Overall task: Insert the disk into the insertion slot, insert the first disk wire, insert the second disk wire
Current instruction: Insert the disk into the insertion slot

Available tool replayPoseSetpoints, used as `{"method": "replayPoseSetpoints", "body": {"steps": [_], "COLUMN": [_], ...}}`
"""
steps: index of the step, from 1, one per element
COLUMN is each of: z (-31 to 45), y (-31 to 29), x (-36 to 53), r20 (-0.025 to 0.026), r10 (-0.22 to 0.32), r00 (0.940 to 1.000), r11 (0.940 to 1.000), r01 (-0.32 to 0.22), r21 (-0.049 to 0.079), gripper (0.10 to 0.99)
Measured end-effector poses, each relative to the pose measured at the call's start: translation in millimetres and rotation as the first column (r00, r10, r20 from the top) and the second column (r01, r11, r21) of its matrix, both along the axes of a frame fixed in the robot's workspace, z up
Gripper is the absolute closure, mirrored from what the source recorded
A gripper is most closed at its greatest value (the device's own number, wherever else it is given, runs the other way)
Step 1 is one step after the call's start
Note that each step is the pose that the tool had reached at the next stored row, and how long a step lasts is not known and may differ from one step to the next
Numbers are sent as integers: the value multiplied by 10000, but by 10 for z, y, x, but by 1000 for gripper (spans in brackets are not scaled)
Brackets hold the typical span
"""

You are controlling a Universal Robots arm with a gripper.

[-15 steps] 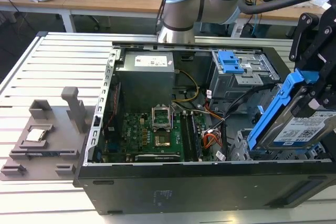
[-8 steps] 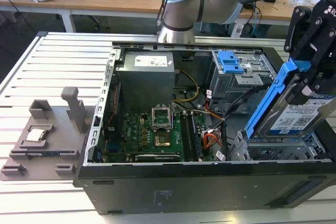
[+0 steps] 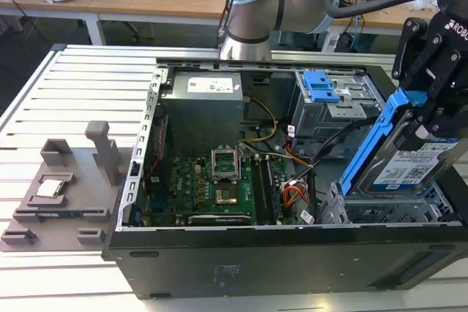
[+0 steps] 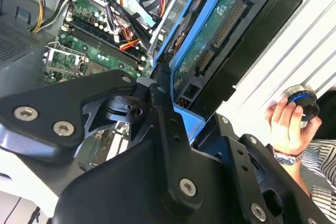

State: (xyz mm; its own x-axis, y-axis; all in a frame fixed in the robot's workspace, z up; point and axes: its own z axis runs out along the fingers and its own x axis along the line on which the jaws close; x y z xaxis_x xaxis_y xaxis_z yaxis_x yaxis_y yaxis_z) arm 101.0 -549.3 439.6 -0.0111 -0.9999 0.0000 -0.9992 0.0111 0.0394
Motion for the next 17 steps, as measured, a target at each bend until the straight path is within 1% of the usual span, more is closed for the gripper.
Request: {"method": "replayPoseSetpoints", "body": {"steps": [4, 6, 9, 11, 17], "z": [-22, -45, -95, -151, -210], "y": [9, 9, 9, 9, 9], "x": [0, 0, 0, 0, 0], "r20": [0, 0, 0, 0, 0], "r10": [36, 41, 42, 42, 42], "r00": [10000, 10000, 10000, 10000, 10000], "r11": [10000, 10000, 10000, 10000, 10000], "r01": [-36, -41, -42, -42, -42], "r21": [0, -1, 2, -1, 0], "gripper": [718, 718, 718, 718, 718]}}
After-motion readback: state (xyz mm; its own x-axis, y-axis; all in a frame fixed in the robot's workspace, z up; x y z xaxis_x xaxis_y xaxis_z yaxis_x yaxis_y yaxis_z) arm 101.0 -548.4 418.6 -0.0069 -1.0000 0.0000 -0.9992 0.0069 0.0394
